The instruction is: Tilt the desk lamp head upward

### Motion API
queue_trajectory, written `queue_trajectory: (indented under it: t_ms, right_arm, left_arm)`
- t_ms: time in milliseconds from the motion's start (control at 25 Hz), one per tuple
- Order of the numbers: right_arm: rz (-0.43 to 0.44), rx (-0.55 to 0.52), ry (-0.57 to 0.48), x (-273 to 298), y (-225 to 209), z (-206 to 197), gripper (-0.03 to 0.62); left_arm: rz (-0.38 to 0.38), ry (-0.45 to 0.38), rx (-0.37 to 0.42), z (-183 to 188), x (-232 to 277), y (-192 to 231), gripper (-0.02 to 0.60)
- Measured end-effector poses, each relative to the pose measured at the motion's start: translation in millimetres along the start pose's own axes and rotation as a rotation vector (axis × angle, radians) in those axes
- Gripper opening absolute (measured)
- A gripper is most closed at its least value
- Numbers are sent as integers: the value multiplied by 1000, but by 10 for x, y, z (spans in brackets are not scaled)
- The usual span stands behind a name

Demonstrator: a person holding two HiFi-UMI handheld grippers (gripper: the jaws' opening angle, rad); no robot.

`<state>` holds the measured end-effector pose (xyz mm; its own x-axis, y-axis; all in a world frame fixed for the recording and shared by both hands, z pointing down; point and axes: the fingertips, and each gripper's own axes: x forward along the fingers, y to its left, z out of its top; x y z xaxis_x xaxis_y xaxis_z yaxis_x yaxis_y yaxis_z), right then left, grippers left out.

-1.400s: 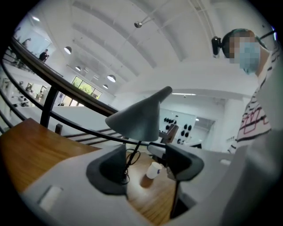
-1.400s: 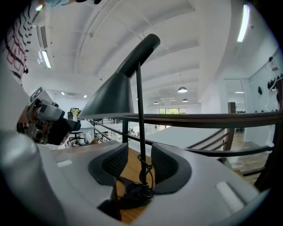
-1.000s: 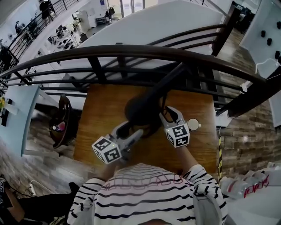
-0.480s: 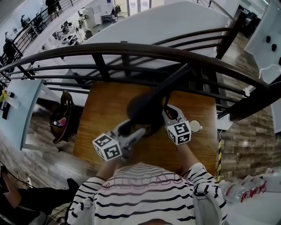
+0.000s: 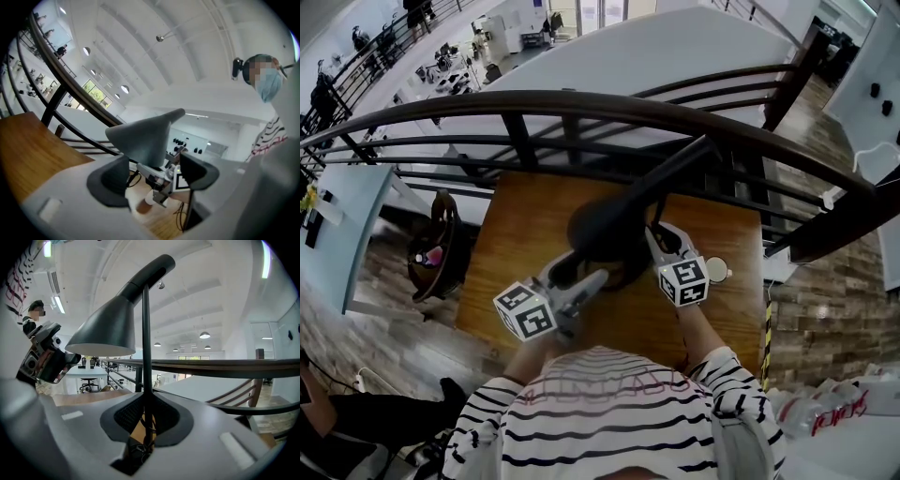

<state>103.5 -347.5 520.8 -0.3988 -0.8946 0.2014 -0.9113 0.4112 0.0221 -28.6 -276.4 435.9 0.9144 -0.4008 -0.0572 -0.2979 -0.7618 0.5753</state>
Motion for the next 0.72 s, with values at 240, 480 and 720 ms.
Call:
queue_trajectory:
  t_ms: [240,480,720]
  right_arm:
    - [-5,0,3,-26,-6,5,52]
    - [-12,2,1,-28,54,11,52]
    - [-18,7,2,-33,79,9,51]
  left_arm:
    - [36,-66,28,202,-127,-68,333]
    - [63,-164,90,565,-377,-185,307]
    - [74,-210,182,877,-519,-359,307]
